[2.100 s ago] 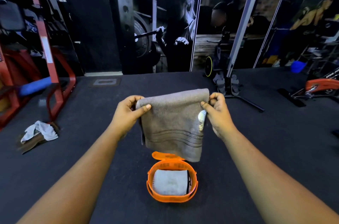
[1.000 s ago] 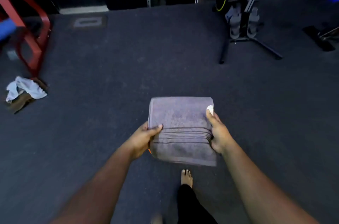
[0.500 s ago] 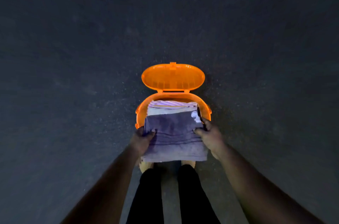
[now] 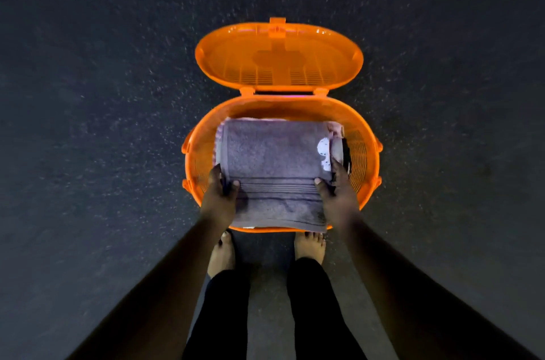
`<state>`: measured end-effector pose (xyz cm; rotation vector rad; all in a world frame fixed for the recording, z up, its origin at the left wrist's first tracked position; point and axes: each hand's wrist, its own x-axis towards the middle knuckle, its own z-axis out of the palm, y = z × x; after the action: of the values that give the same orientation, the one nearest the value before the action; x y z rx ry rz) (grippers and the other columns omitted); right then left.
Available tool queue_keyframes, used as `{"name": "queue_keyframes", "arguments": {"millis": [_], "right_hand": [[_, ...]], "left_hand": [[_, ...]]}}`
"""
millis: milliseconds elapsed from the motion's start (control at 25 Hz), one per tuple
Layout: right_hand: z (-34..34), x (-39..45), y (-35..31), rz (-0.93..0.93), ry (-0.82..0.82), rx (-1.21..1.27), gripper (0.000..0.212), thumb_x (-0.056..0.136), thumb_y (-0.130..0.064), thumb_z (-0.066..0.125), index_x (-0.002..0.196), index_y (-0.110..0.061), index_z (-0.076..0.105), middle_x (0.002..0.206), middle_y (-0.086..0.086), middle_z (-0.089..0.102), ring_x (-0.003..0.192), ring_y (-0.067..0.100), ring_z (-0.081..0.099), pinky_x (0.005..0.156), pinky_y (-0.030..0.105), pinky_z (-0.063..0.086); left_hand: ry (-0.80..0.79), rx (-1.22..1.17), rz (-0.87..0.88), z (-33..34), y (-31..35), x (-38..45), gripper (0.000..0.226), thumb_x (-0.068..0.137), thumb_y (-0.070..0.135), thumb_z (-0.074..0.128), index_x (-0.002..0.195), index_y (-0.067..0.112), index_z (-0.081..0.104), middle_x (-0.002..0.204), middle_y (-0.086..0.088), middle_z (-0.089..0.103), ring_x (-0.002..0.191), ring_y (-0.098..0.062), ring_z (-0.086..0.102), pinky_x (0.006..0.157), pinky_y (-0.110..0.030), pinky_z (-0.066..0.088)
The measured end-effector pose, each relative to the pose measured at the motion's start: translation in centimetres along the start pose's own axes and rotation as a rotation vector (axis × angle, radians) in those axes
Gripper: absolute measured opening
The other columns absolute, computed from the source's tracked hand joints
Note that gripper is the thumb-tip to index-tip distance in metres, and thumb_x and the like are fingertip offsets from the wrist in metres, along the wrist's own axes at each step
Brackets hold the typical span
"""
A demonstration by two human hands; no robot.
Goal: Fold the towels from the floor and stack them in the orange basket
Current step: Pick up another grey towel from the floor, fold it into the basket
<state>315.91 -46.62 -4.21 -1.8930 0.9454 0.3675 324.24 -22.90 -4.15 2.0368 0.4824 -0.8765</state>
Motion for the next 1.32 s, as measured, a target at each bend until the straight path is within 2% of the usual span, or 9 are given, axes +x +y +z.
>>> {"name": "queue_keyframes", "arguments": {"millis": [120,200,280,360,440,760,1000,1160,1320], "right_hand": [[-0.1,-0.4,0.1,0.026,0.005,-0.03,0.065,0.102,-0.023,0.06,0.159,-0.02,0.028,0.16,0.005,0.039,0.145,0.023,0.04,0.12,0.048,0.035],[-0.4,-1.0,-1.3,-0.03,0.037,-0.275,0.071,0.102,-0.024,0.058,0.162,-0.021,0.02,0.163,0.011,0.03,0.148,0.031,0.036,0.119,0.052,0.035],[-0.4,-1.5,-3.4,-0.251,0.061,-0.652,0.081,0.099,-0.039,0.057,0.163,-0.022,0.01,0.167,0.016,0.017,0.154,0.036,0.02,0.121,0.058,0.028],[-0.1,-0.7,-4.6,-0.543,-0.085,-0.898,0.102,0.089,-0.067,0.057,0.163,-0.022,0.003,0.17,0.016,0.007,0.157,0.037,0.004,0.122,0.066,0.014],[0.5,1.2,-4.1,-0.652,-0.219,-1.078,0.128,0.072,-0.084,0.06,0.164,-0.019,-0.001,0.17,0.019,0.002,0.157,0.039,0.001,0.121,0.069,0.011],[5.3,6.8,2.5,-0.595,-0.18,-1.207,0.143,0.059,-0.096,0.051,0.162,-0.02,-0.013,0.169,0.022,-0.005,0.157,0.041,-0.003,0.119,0.07,0.006],[2.7,4.0,-1.8,-0.493,-0.323,-1.142,0.133,0.071,-0.09,0.052,0.161,-0.022,-0.019,0.169,0.018,-0.016,0.157,0.036,-0.011,0.122,0.065,-0.005],[-2.2,-2.2,-8.6,-0.333,-0.428,-0.944,0.114,0.084,-0.079,0.052,0.162,-0.024,-0.01,0.171,0.008,-0.011,0.158,0.027,-0.009,0.127,0.055,0.002],[-8.4,-12.0,-16.9,-0.263,-0.372,-0.805,0.109,0.087,-0.068,0.063,0.164,-0.023,0.0,0.171,0.009,0.001,0.158,0.029,0.006,0.126,0.049,0.015]], "left_hand": [[-0.025,0.021,0.012,0.1,0.0,-1.0,0.057,0.105,0.018,0.055,0.156,0.012,0.03,0.145,-0.009,0.053,0.131,-0.03,0.053,0.099,-0.03,0.039],[0.052,0.248,0.081,-0.3,0.6,-2.2,0.077,0.1,0.03,0.062,0.161,0.013,0.019,0.158,-0.018,0.036,0.141,-0.041,0.043,0.107,-0.045,0.04],[0.154,0.709,0.4,-0.8,1.3,-2.5,0.094,0.093,0.05,0.065,0.163,0.01,0.016,0.164,-0.023,0.025,0.149,-0.044,0.029,0.117,-0.058,0.028],[0.041,1.06,0.758,-1.2,1.7,-1.1,0.11,0.083,0.068,0.064,0.163,0.008,0.018,0.169,-0.022,0.017,0.156,-0.039,0.017,0.124,-0.06,0.015],[-0.09,1.206,0.863,-1.0,1.7,1.2,0.131,0.069,0.079,0.068,0.163,0.006,0.014,0.17,-0.019,0.008,0.158,-0.035,0.008,0.125,-0.061,0.013],[-0.106,1.312,0.756,3.7,-3.9,7.9,0.138,0.066,0.09,0.041,0.161,0.006,-0.013,0.17,-0.019,-0.015,0.157,-0.036,-0.014,0.125,-0.06,-0.007],[-0.233,1.272,0.634,1.4,0.0,4.6,0.128,0.071,0.091,0.029,0.155,0.015,-0.031,0.166,-0.01,-0.031,0.153,-0.026,-0.029,0.125,-0.055,-0.013],[-0.351,1.091,0.439,-2.5,5.5,-3.1,0.121,0.085,0.077,0.054,0.158,0.021,-0.025,0.17,-0.005,-0.021,0.158,-0.025,-0.014,0.126,-0.048,-0.006],[-0.289,0.823,0.332,-9.4,11.4,-15.1,0.119,0.08,0.067,0.072,0.164,0.02,0.001,0.173,-0.007,0.002,0.158,-0.029,0.01,0.127,-0.047,0.017]]}}
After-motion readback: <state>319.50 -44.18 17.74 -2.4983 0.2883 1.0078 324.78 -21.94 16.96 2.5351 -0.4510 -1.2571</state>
